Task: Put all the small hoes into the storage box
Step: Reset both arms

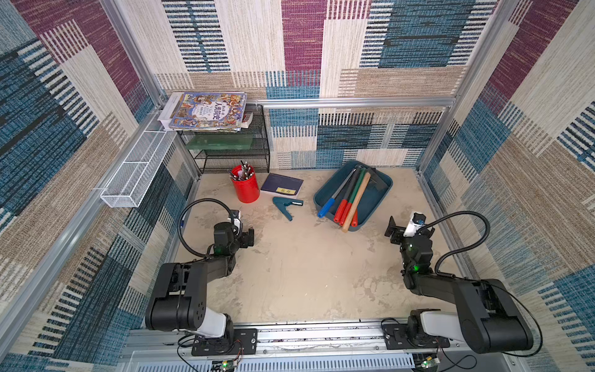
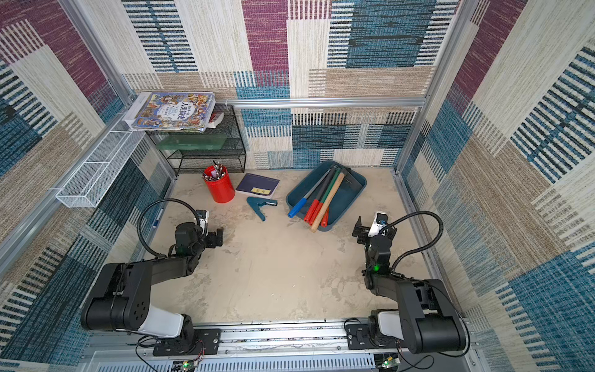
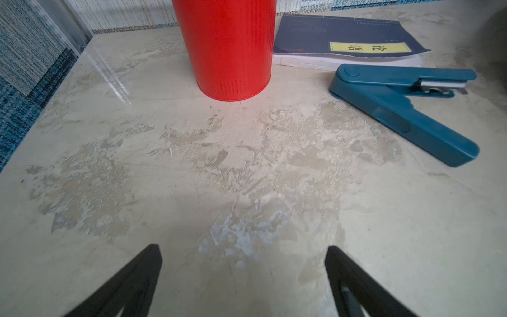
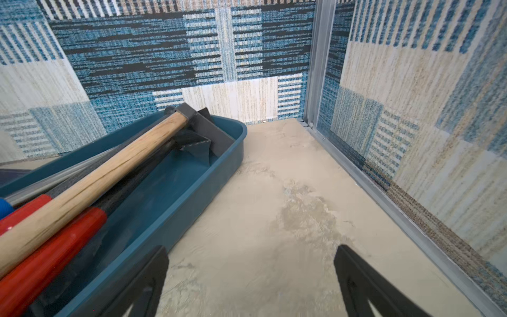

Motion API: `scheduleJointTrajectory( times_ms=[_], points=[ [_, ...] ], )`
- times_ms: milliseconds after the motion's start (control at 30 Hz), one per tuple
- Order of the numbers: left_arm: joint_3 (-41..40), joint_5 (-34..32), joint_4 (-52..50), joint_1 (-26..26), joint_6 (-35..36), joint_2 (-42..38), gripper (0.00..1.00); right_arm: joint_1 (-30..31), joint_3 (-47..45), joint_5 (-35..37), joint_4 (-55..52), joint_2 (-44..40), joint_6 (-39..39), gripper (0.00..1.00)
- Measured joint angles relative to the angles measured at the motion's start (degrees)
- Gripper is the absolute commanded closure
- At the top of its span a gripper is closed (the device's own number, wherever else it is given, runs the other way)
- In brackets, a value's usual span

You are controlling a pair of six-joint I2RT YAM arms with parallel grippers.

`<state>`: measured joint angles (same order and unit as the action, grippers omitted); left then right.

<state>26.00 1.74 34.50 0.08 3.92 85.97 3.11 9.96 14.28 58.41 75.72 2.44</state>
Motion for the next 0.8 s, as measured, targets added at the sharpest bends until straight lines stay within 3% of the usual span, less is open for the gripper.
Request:
scheduleJointTrajectory(
  times_ms=[200,400,800],
  points=[
    [2.14,-0.11,0.68,1.79,-2.36,0.9,0.01,1.44,1.75,3.34,5.03,7.41,-0.57,0.02],
    [1.49,-0.31,1.07,1.73,-3.37,0.76,0.0,-1.99,5.33,3.23,3.67,8.37,0.83,0.04],
    [1.64,-2.25,1.07,1.77,-4.39,0.9,0.0,-2.05,5.4,2.21,2.14,8.37,1.9,0.05]
  ],
)
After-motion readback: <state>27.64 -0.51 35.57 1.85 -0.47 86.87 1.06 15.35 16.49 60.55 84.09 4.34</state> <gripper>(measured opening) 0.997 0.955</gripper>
